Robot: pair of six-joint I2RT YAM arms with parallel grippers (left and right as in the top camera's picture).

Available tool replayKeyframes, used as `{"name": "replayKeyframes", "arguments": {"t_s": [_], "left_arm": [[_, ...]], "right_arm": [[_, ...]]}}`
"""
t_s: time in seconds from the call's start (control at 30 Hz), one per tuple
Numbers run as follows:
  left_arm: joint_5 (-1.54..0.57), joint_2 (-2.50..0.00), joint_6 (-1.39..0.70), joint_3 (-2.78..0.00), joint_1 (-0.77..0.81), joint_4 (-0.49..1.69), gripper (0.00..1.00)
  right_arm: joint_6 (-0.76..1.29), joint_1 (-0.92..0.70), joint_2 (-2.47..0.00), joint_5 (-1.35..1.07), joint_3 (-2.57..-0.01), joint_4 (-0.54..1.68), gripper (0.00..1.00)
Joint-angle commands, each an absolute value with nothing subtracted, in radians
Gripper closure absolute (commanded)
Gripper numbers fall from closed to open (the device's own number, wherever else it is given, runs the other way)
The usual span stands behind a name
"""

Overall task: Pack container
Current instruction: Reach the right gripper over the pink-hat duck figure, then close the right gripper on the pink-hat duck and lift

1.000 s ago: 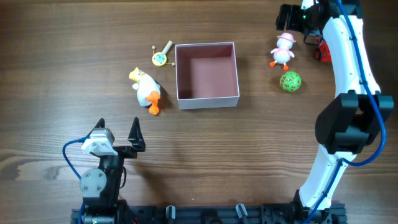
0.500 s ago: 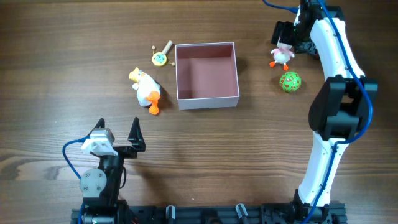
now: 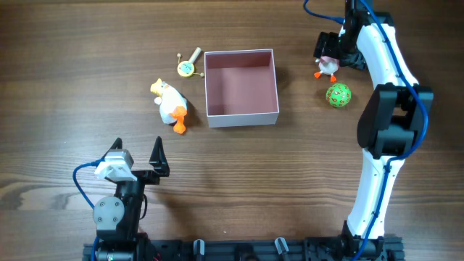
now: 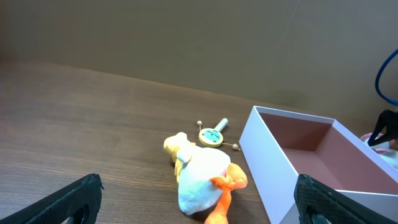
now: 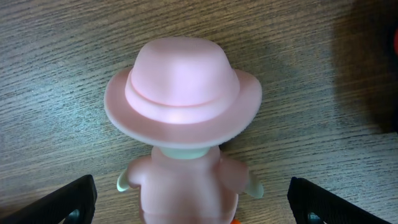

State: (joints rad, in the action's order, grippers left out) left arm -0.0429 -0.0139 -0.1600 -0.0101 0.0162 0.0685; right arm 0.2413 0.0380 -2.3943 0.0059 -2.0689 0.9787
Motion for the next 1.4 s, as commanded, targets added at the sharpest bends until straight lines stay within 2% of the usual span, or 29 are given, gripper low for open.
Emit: {"name": "replayKeyframes", "arguments": {"t_s": [0.0,0.2,0.4,0.5,0.63,0.73,0.93,1.07,1.37], "left_arm": [[-0.059,-0.006,-0.169,-0.006,0.008,0.072,0.00],[-0.059,-0.006,-0.169,-0.006,0.008,0.072,0.00],[-0.059,-0.006,-0.169,-0.006,0.008,0.072,0.00],[-0.059,-0.006,-0.169,-0.006,0.008,0.072,0.00],[-0.059,-0.006,-0.169,-0.006,0.008,0.072,0.00],[-0.059,-0.006,-0.169,-0.006,0.008,0.072,0.00],[-0.059,-0.006,-0.169,-0.006,0.008,0.072,0.00],[-0.059,-0.006,-0.169,-0.006,0.008,0.072,0.00],[-0.059,-0.006,-0.169,-0.006,0.008,0.072,0.00]], "right_arm": [[0.231,0.034,-2.450,0.034,-2.073,0.977,0.00],[0.228,0.034,-2.454,0.034,-2.073,0.953,0.02],[0.211,0.034,-2.454,0.033,-2.073,0.943,0.19],[0.210,0.034,-2.454,0.033,-2.073,0.942,0.32],[0.209,0.034,-2.453,0.033,-2.078,0.943,0.40],[0.208,0.034,-2.444,0.033,-2.101,0.960,0.51],[0.179,0.032,-2.368,0.033,-2.175,0.985,0.57],[0.180,0.019,-2.263,0.031,-2.199,0.998,0.72],[0.195,-0.127,-1.971,-0.028,-2.199,1.052,0.73]]}}
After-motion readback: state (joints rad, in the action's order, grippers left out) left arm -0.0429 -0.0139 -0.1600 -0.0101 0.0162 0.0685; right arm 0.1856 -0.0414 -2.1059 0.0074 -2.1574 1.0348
